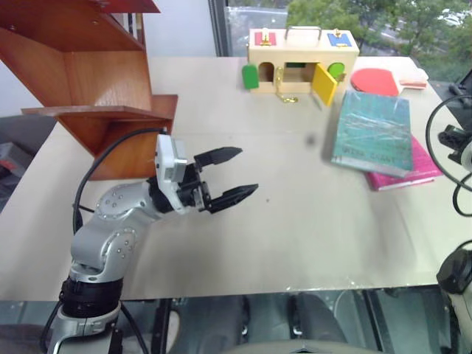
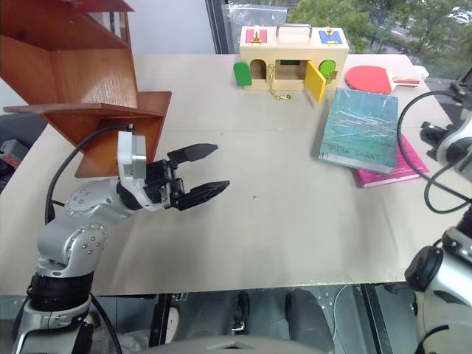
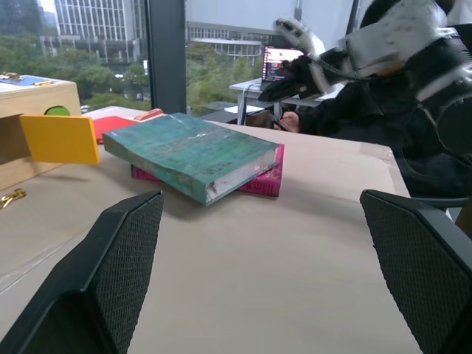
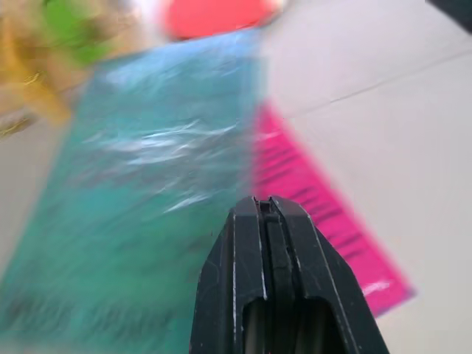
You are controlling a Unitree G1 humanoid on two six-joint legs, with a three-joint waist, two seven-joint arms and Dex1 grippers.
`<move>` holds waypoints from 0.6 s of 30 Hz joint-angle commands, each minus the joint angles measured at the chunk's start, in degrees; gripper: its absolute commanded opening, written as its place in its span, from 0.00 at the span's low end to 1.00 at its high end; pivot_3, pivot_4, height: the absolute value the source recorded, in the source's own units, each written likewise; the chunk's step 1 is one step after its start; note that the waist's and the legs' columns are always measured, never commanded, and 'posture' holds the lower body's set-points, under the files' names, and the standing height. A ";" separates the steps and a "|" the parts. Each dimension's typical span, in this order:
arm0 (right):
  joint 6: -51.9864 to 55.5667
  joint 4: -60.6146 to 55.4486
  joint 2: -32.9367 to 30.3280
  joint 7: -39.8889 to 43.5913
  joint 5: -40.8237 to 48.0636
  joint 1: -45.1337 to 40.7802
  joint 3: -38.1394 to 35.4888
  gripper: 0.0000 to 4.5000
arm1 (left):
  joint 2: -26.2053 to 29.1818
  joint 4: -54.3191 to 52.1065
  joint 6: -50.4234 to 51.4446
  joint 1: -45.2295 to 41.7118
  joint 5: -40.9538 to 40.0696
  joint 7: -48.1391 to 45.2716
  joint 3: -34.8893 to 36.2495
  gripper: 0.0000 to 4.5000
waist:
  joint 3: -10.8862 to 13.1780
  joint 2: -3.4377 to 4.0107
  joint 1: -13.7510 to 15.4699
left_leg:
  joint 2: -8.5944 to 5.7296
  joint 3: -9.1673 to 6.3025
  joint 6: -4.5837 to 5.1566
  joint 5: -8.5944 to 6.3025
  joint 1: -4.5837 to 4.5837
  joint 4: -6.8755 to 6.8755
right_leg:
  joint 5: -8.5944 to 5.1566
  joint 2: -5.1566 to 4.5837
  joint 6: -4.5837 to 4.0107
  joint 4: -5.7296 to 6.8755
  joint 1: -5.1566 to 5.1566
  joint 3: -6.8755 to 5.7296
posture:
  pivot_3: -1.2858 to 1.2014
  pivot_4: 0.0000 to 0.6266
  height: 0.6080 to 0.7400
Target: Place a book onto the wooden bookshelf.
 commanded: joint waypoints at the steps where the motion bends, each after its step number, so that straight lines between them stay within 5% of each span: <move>1: -17.60 21.11 -2.52 -2.20 -1.43 -7.20 -0.71 0.02 | 0.30 -0.93 -1.06 -1.07 -0.25 -1.20 -0.07 1.00 | 0.00 0.00 0.01 | 0.01 0.01 0.00 0.00 -0.01 -0.06 | 0.00 0.00 0.00 -0.05 -0.01 0.00 | 0.52 0.24 1.00; 7: -34.90 44.00 -2.97 -3.73 -4.43 -13.68 3.60 0.02 | 0.70 -1.05 -0.90 -1.29 -0.41 -1.43 0.31 1.00 | 0.01 0.01 -0.20 | 0.11 0.12 0.00 0.00 -0.05 -0.17 | -0.01 0.07 0.00 -0.16 -0.05 0.11 | 0.52 0.24 1.00; 18: -26.48 47.62 -0.91 13.23 -4.58 -11.71 9.60 0.02 | 1.03 -2.73 -0.96 0.94 -0.64 -0.01 0.96 1.00 | 0.00 0.00 -0.71 | 0.19 0.15 0.00 0.00 0.08 -0.08 | 0.00 0.08 0.00 -0.04 0.04 0.18 | 0.52 0.24 1.00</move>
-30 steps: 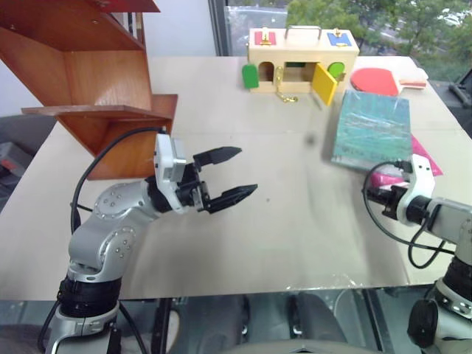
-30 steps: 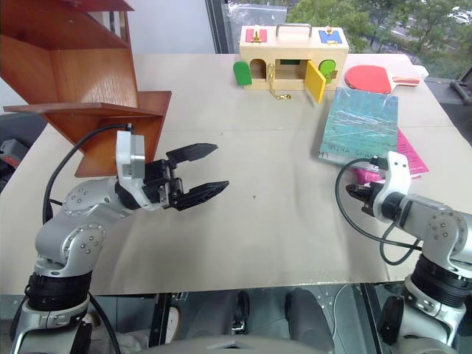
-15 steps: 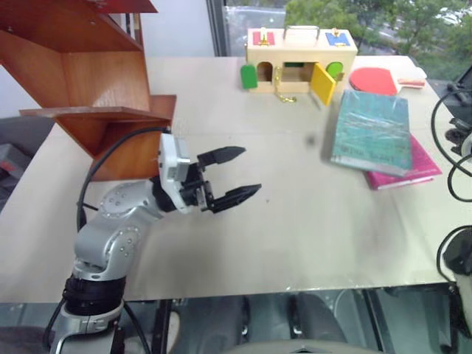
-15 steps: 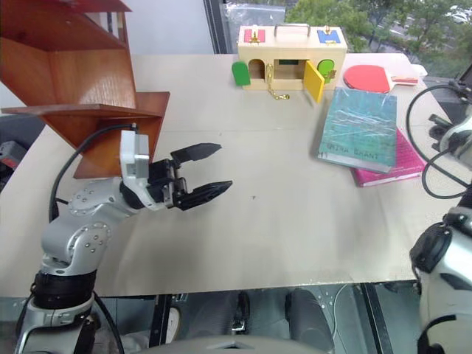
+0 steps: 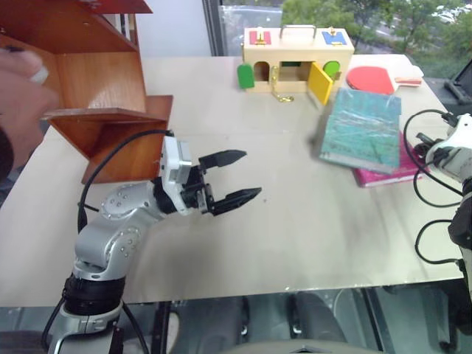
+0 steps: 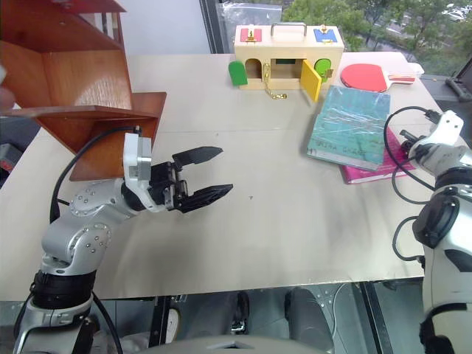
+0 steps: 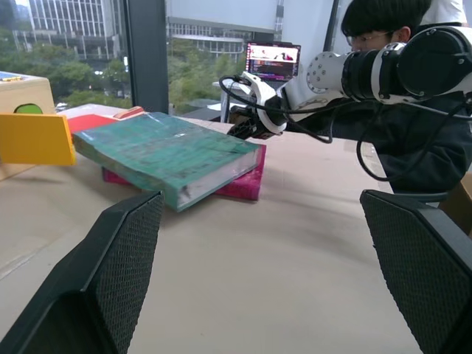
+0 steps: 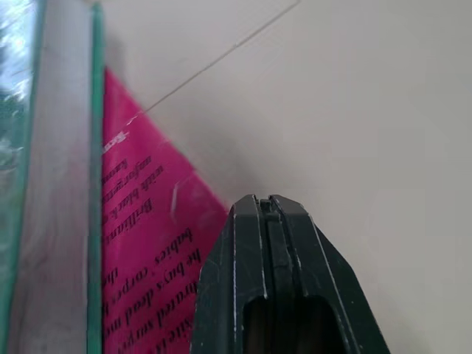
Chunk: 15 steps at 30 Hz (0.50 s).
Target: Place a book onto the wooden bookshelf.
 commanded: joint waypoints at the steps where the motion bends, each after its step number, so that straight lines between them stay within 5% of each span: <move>1: 4.70 -0.26 0.58 6.84 -0.31 1.11 3.06 0.02 | 0.45 -3.07 -0.97 0.05 -0.58 0.35 1.52 1.00 | 0.00 0.00 -0.22 | 0.00 0.00 0.00 0.00 0.01 0.00 | 0.00 0.00 0.00 0.02 0.00 0.04 | 0.52 0.24 1.00; 7: 14.38 -6.85 2.08 15.86 0.71 4.79 7.56 0.02 | 0.72 -3.42 -0.80 0.63 -0.79 0.58 1.74 1.00 | -0.05 -0.07 -0.93 | 0.01 0.01 0.00 0.00 0.03 0.00 | 0.00 -0.03 0.00 0.02 0.02 0.12 | 0.52 0.24 1.00; 15: 10.16 -14.00 3.32 3.33 4.30 6.41 2.06 0.02 | 0.95 -2.18 -0.60 -0.03 -0.94 -0.48 1.20 1.00 | -0.15 -0.18 -0.74 | 0.02 0.06 0.00 0.00 0.10 0.04 | 0.01 -0.17 0.01 0.11 0.04 0.18 | 0.52 0.24 1.00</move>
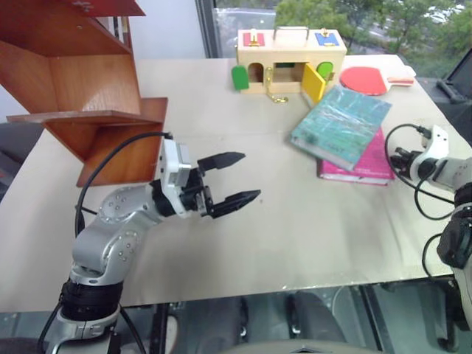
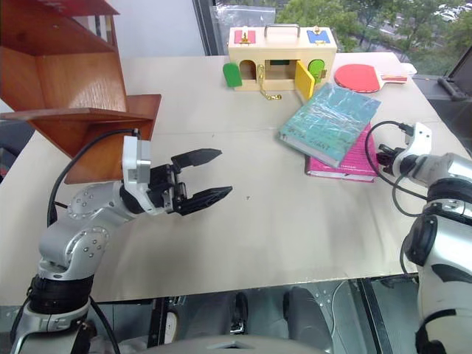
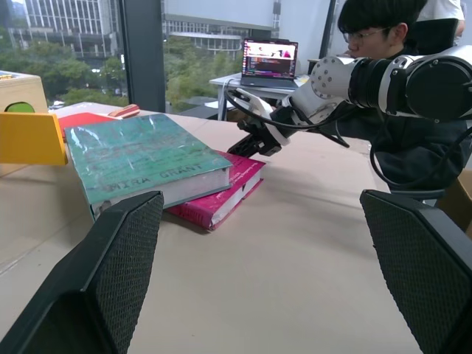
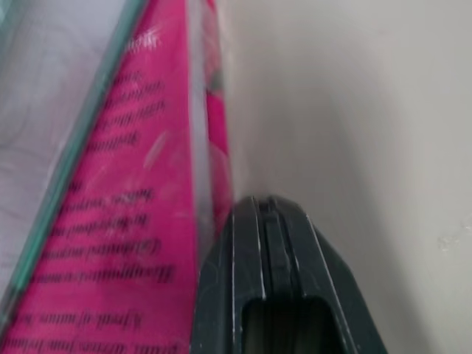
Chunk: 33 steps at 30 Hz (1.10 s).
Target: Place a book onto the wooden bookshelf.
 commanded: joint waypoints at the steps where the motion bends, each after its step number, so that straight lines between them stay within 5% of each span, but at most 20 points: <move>1: -6.76 2.20 0.17 -7.23 0.73 -2.48 -2.32 0.02 | 0.41 -0.72 -0.66 -1.27 -0.79 -0.96 0.77 1.00 | 0.00 0.00 0.07 | -0.02 0.00 0.00 0.00 0.00 0.00 | 0.00 0.01 0.01 0.00 0.00 0.00 | 0.52 0.24 1.00; 9: -21.31 13.06 3.96 -10.71 1.49 -9.45 -3.53 0.02 | 0.62 0.47 -0.65 -2.74 -0.31 -1.58 0.86 1.00 | 0.03 0.04 -0.06 | -0.05 0.01 0.00 0.00 -0.06 -0.05 | 0.00 0.12 0.01 -0.08 -0.06 -0.01 | 0.52 0.24 1.00; 19: -13.51 9.08 5.69 6.81 0.04 -4.28 3.37 0.02 | 1.32 -1.74 -0.53 -0.59 -0.60 0.08 2.02 1.00 | 0.03 0.04 0.02 | -0.04 -0.06 0.00 0.00 -0.13 -0.05 | 0.00 0.03 0.01 -0.12 -0.07 -0.08 | 0.52 0.24 1.00; 22: -7.38 -1.58 5.45 8.83 2.39 1.19 3.55 0.02 | 1.06 -1.50 -0.64 -0.67 -0.44 0.20 1.68 1.00 | 0.03 0.04 0.30 | -0.04 -0.14 0.00 0.00 -0.17 -0.03 | 0.00 -0.08 0.01 -0.13 -0.07 -0.15 | 0.52 0.24 1.00; 27: 12.09 -47.91 5.64 6.61 13.92 18.87 1.12 0.02 | 0.71 0.36 -0.92 -2.32 -0.01 -0.59 0.81 1.00 | 0.07 0.26 1.52 | -0.03 -0.38 0.00 0.00 -0.37 0.00 | 0.00 -0.14 0.01 -0.11 -0.16 -0.33 | 0.52 0.24 1.00; 30: 20.97 -64.68 6.55 3.15 19.52 20.10 0.94 0.02 | 0.62 1.31 -1.03 -3.21 0.15 -1.34 0.29 1.00 | 0.15 0.47 1.10 | -0.04 -0.32 0.00 0.00 -0.38 0.01 | 0.00 -0.17 0.01 -0.08 -0.23 -0.26 | 0.52 0.24 1.00; 33: 23.70 -68.94 7.63 -0.02 19.59 15.49 4.41 0.02 | 0.57 2.10 -1.10 -3.96 0.30 -1.84 -0.11 1.00 | 0.14 0.46 0.97 | -0.04 -0.25 0.01 -0.01 -0.23 0.04 | 0.01 -0.11 0.02 0.07 -0.22 -0.20 | 0.52 0.24 1.00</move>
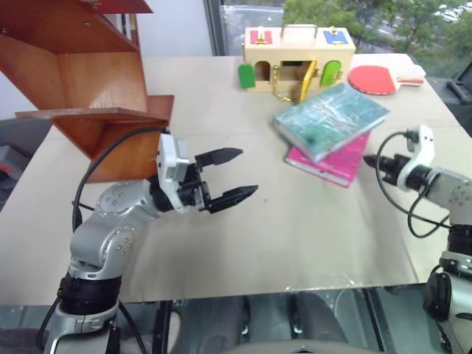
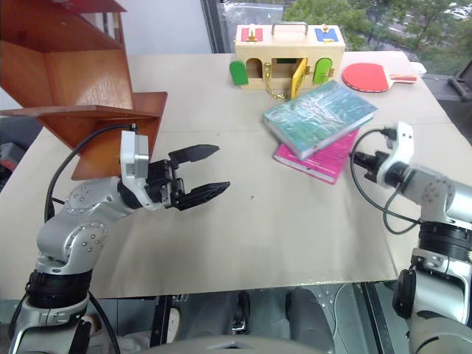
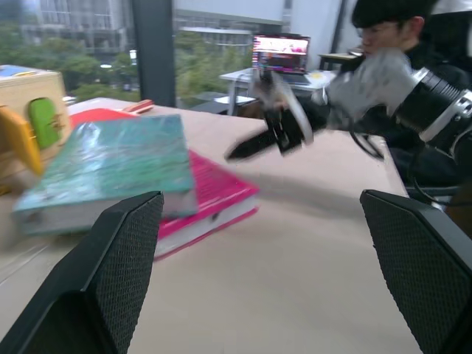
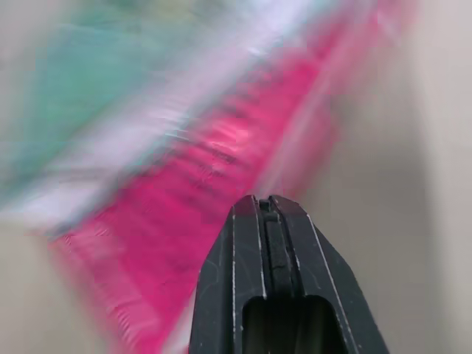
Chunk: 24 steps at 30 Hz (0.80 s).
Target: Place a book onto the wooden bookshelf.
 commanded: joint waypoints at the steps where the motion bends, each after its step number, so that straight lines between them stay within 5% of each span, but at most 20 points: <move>1: 1.83 -4.82 1.28 -3.76 0.34 -7.53 4.51 0.02 | -0.13 0.27 -1.07 -1.03 0.18 -0.78 0.26 1.00 | -0.01 -0.01 0.00 | 0.00 0.00 0.02 -0.01 0.08 0.00 | 0.00 0.01 0.00 0.09 0.03 -0.02 | 0.52 0.24 1.00; 9: -18.54 23.83 6.42 -3.17 -16.02 -23.04 24.17 0.02 | -0.10 0.29 -1.34 -0.89 0.59 -0.44 0.63 1.00 | -0.01 -0.05 0.50 | -0.09 0.12 -0.02 0.02 0.21 0.03 | -0.02 0.20 -0.03 0.24 0.07 -0.12 | 0.52 0.24 1.00; 13: -29.37 41.10 7.95 4.48 -24.12 -25.49 33.51 0.02 | -0.15 -2.43 -1.22 1.69 0.48 1.59 1.68 1.00 | -0.02 -0.07 0.10 | -0.16 0.13 -0.01 0.01 -0.13 0.07 | -0.01 0.15 -0.01 -0.04 -0.16 -0.14 | 0.52 0.24 1.00; 19: -21.20 25.29 -1.72 18.76 -23.76 -15.31 38.46 0.02 | -0.08 -3.49 -1.63 3.40 0.45 2.79 2.22 1.00 | -0.08 -0.11 0.76 | -0.08 -0.13 -0.01 0.01 -0.14 -0.06 | -0.01 -0.08 -0.02 -0.24 -0.01 -0.23 | 0.52 0.24 1.00; 24: -13.13 9.63 -10.56 19.91 -21.80 -6.15 34.33 0.02 | -0.37 -2.95 -2.27 3.63 0.66 2.73 1.95 1.00 | -0.41 -0.53 1.17 | -0.14 -0.27 0.04 -0.02 -0.02 0.03 | -0.01 -0.24 -0.02 -0.24 0.23 -0.34 | 0.52 0.24 1.00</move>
